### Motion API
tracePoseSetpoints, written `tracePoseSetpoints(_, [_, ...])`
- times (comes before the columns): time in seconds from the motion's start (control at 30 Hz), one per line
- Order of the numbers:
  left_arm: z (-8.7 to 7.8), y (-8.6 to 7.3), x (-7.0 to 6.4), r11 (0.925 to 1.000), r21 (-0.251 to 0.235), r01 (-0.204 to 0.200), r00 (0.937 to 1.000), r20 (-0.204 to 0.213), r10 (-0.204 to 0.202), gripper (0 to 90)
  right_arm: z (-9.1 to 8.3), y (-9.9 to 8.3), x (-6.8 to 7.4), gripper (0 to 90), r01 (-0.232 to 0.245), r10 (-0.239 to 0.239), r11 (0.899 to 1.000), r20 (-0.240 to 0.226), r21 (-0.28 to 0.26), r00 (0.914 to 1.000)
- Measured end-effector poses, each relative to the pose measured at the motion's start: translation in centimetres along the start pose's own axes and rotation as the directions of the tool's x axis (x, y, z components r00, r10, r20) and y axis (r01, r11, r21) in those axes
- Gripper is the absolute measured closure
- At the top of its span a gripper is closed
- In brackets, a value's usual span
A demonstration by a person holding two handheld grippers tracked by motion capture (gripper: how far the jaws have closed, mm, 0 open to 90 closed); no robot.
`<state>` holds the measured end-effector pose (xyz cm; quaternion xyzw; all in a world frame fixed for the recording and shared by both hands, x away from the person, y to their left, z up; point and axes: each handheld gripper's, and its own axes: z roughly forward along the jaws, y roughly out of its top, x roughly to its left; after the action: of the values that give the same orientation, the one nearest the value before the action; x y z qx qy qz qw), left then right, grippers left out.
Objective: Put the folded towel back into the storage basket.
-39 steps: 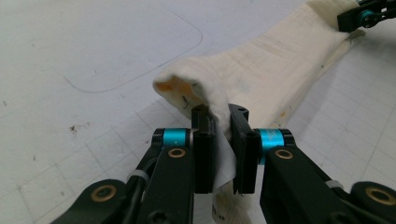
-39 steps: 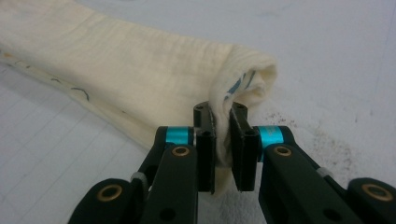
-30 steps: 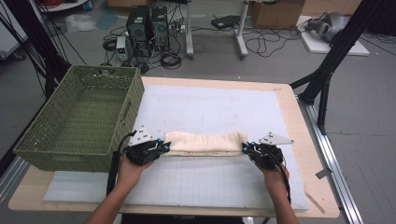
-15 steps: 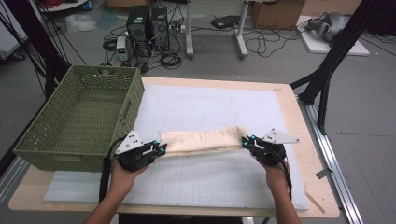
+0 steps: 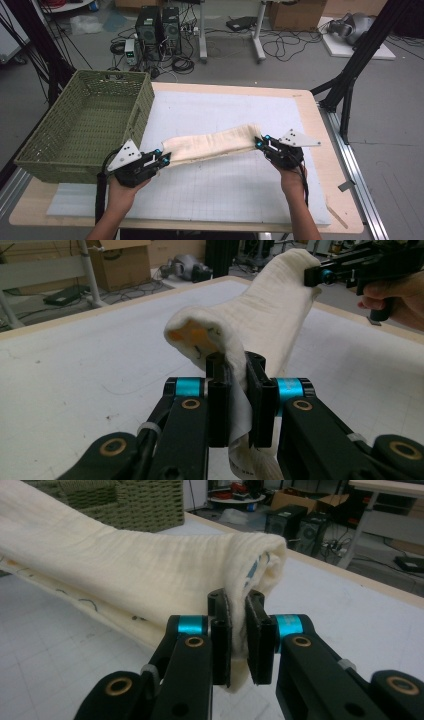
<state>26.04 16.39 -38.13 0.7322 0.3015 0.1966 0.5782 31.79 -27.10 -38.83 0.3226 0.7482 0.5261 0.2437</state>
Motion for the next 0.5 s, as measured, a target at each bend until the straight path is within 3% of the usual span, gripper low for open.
tracePoseSetpoints(0.5, [-4.3,1.5,0.0,0.9968,-0.08,-0.007,0.9976,-0.069,0.001,81.9,3.7,4.4,1.0,82.8,0.047,-0.048,0.998,-0.042,-0.042,0.998])
